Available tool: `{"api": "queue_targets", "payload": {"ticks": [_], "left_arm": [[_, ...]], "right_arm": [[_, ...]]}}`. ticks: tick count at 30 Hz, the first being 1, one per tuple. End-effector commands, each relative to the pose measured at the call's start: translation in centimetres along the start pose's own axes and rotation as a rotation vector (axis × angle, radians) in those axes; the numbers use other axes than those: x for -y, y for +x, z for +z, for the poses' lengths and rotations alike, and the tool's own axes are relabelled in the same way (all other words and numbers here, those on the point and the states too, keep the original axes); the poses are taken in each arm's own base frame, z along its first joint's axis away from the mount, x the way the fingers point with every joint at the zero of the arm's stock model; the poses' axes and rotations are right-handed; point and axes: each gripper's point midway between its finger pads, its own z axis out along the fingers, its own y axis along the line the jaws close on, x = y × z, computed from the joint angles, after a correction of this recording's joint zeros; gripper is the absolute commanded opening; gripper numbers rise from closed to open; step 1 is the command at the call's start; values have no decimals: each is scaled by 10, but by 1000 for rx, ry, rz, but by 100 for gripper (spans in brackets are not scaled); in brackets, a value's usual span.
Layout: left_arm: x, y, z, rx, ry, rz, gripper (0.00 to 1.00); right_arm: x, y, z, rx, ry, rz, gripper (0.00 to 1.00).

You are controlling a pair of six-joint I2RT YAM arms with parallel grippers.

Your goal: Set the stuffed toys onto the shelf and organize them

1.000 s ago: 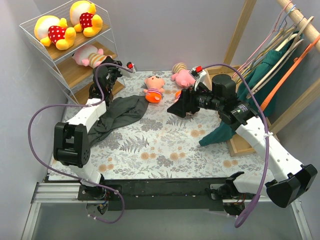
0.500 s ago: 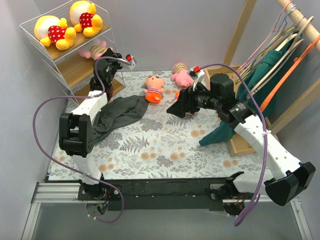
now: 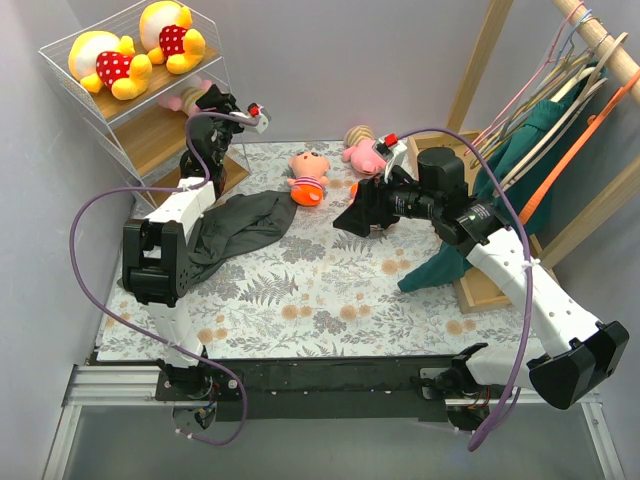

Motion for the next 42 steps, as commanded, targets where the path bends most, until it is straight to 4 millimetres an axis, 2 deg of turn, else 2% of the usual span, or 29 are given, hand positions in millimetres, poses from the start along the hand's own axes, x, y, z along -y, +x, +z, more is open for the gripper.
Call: {"api": "queue_targets", "payload": {"ticks": [1, 4, 5, 6, 7, 8, 12, 13, 14, 15, 17, 18, 20, 23, 24, 25, 27, 28, 31, 32, 34, 35, 38, 40, 41, 42], "left_arm": [[-48, -30, -8, 82, -120, -27, 70], [-46, -38, -16, 78, -117, -48, 82], [-43, -41, -18, 77, -113, -59, 98], [-44, -46, -22, 79, -115, -66, 98], [-31, -49, -25, 74, -94, -72, 98], [-35, -55, -28, 82, -101, -74, 98], [-24, -67, -41, 53, -87, -95, 98], [-21, -75, -44, 58, -81, -123, 98], [-12, -78, -49, 54, -62, -142, 98], [-20, -89, -56, 80, -65, -162, 98], [-7, -99, -68, 105, -24, -236, 98], [-14, -107, -76, 120, -18, -262, 98], [-2, -128, -86, 159, 49, -348, 98], [17, -161, -112, 213, 216, -489, 98], [32, -169, -123, 231, 286, -534, 98], [19, -186, -138, 283, 291, -573, 98], [23, -202, -159, 319, 357, -723, 98], [18, -214, -178, 371, 393, -773, 98], [13, -222, -205, 366, 430, -983, 98], [-3, -226, -216, 378, 410, -1046, 98], [4, -226, -229, 294, 469, -1239, 98], [6, -231, -239, 288, 514, -1280, 98], [40, -238, -266, 230, 712, -1359, 98], [52, -238, -278, 208, 763, -1399, 98], [65, -235, -286, 165, 797, -1458, 98], [69, -237, -294, 152, 833, -1481, 98]], "right_arm": [[-17, -25, -10, 62, -36, -39, 98], [-16, -24, -13, 66, -23, -37, 98], [-13, -22, -13, 67, -5, -37, 98], [-10, -18, -13, 59, 1, -38, 98], [-8, -16, -12, 53, 9, -37, 98], [-4, -13, -13, 43, 31, -34, 98], [3, -5, -14, 28, 64, -26, 98], [5, -2, -14, 24, 72, -24, 98], [8, 0, -14, 25, 83, -23, 98], [8, 1, -16, 26, 89, -21, 98], [17, 7, -17, 21, 131, -10, 98], [19, 10, -19, 19, 150, -5, 98], [28, 18, -20, 13, 191, 2, 98], [38, 20, -25, 28, 254, 9, 98], [39, 20, -26, 32, 263, 9, 98], [42, 20, -26, 33, 275, 17, 98], [45, 21, -25, 32, 294, 27, 97], [47, 22, -24, 30, 302, 32, 96], [57, 25, -23, 30, 344, 51, 95], [61, 25, -23, 35, 367, 58, 94], [69, 26, -20, 32, 395, 68, 93], [76, 26, -18, 25, 426, 74, 92], [87, 19, -16, 29, 487, 85, 89], [94, 18, -8, 16, 503, 101, 88], [97, 10, -8, 37, 530, 99, 87], [104, 12, 0, 20, 538, 106, 86]]}}
